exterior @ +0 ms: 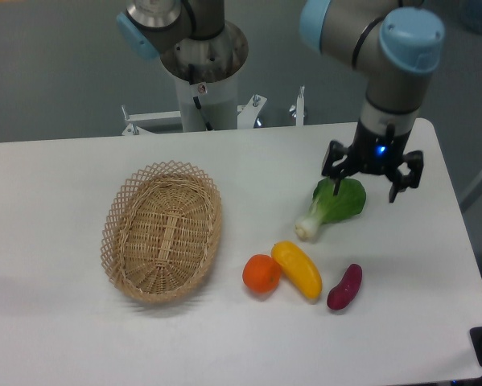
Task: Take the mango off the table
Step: 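Move the open gripper down over the yellow mango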
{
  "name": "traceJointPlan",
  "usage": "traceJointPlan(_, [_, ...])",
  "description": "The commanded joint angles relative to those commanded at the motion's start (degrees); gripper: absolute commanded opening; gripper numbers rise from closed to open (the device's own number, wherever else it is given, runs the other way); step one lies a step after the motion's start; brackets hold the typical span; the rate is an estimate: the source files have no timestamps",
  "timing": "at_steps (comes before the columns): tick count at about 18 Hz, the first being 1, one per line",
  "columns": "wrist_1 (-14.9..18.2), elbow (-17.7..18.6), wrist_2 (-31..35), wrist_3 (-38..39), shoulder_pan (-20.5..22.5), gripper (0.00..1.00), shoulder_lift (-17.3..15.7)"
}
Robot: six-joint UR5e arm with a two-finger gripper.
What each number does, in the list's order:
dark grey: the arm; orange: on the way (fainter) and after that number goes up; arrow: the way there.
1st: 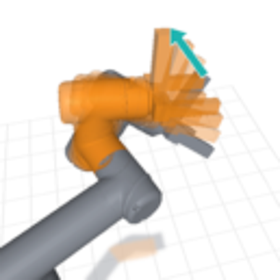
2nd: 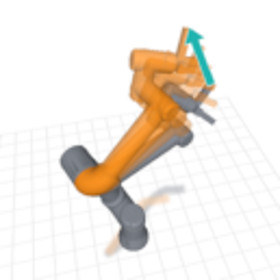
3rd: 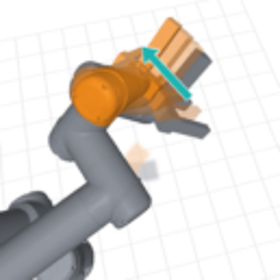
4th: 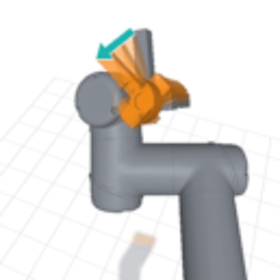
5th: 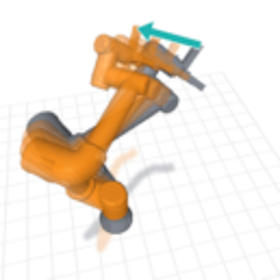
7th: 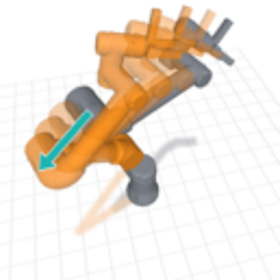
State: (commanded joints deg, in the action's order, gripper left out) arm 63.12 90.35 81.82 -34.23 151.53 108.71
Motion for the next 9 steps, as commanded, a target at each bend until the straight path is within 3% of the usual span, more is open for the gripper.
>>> traceJointPlan(4, [-10.46,0.00,0.53,11.54,-3.43,1.00,4.75])
traceJointPlan(9, [-11.62,0.27,3.25,21.39,-5.28,1.00,8.71])
